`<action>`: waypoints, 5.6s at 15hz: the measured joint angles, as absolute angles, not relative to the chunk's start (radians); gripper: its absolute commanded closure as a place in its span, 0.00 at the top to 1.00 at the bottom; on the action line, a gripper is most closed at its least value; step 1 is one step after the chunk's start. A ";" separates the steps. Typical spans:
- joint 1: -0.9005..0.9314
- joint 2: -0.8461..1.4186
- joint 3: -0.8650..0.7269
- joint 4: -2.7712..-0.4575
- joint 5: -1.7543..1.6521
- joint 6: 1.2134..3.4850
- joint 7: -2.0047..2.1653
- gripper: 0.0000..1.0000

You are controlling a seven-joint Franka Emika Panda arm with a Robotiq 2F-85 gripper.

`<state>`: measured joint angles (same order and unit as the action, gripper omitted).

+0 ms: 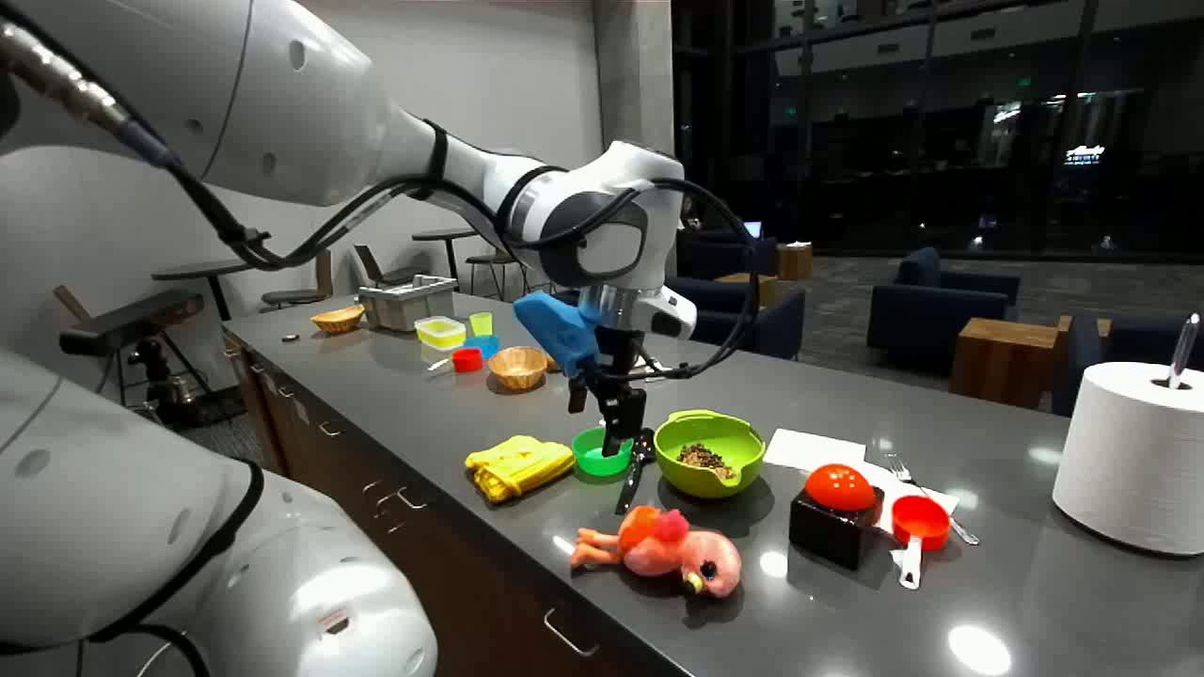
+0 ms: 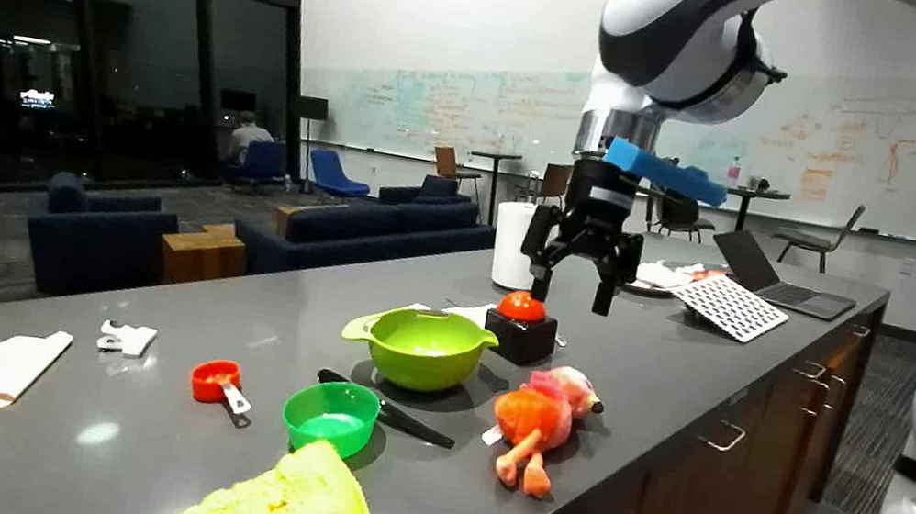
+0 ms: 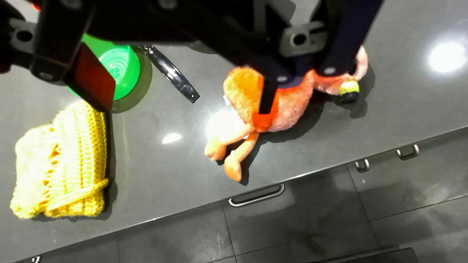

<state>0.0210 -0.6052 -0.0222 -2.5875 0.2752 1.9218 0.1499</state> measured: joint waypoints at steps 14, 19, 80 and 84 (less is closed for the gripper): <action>0.021 -0.605 -0.022 -2.588 0.275 1.922 0.150 1.00; 0.022 -0.587 0.007 -2.586 0.266 1.922 0.149 1.00; 0.403 0.979 0.141 -0.898 -0.019 1.722 0.142 1.00; 0.391 0.998 0.136 -0.890 -0.019 1.730 0.140 1.00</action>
<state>0.3909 0.9977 0.1363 -0.8905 -0.0192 1.7304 0.1403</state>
